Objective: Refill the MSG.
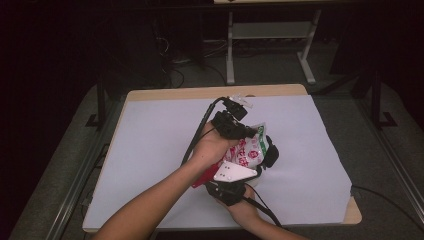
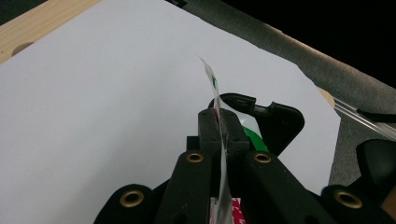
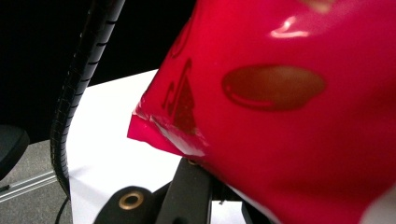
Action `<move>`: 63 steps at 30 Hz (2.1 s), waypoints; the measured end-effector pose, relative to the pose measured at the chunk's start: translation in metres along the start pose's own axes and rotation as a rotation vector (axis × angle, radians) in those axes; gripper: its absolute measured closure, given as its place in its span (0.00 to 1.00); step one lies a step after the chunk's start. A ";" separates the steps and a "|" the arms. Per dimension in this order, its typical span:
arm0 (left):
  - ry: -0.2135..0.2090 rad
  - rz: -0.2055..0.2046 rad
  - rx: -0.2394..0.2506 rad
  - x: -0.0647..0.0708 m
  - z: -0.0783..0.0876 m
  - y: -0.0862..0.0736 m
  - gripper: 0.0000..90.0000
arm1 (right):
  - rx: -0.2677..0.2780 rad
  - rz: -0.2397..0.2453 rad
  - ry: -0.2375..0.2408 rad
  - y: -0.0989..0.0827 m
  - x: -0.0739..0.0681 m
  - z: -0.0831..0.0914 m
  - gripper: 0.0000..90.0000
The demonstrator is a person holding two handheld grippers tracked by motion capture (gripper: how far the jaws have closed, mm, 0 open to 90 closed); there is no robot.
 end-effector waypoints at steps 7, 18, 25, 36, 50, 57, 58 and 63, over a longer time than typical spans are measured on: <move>0.005 -0.008 -0.004 0.001 0.000 0.001 1.00 | 0.005 -0.004 0.001 0.001 0.000 0.000 1.00; 0.008 -0.011 -0.008 0.001 -0.001 0.000 1.00 | 0.005 -0.005 0.005 0.001 -0.001 -0.001 1.00; 0.012 -0.012 -0.008 0.001 -0.001 0.000 1.00 | 0.004 -0.003 0.004 0.001 0.000 -0.001 1.00; 0.005 0.003 0.005 0.001 -0.002 0.000 1.00 | -0.001 -0.001 0.008 0.000 -0.001 -0.001 1.00; -0.006 0.019 0.013 0.000 -0.001 -0.002 1.00 | -0.010 0.009 0.013 -0.002 -0.001 -0.001 1.00; -0.037 0.039 0.027 -0.001 0.000 -0.002 1.00 | -0.008 0.019 0.016 -0.002 -0.001 -0.001 1.00; -0.051 0.047 0.035 -0.001 0.002 -0.001 1.00 | -0.009 0.021 0.017 -0.002 0.000 0.000 1.00; -0.070 0.045 0.034 -0.002 0.005 -0.001 1.00 | -0.013 0.009 0.023 -0.004 0.001 -0.001 1.00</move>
Point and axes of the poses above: each handheld gripper's, and its own axes: z roughly backward along the jaws, y roughly out of its top, x roughly to its right, the point moved 6 cm from there along -z, roughly forward along the jaws, and after that the axes turned 3 degrees about z, right-handed, at the moved point
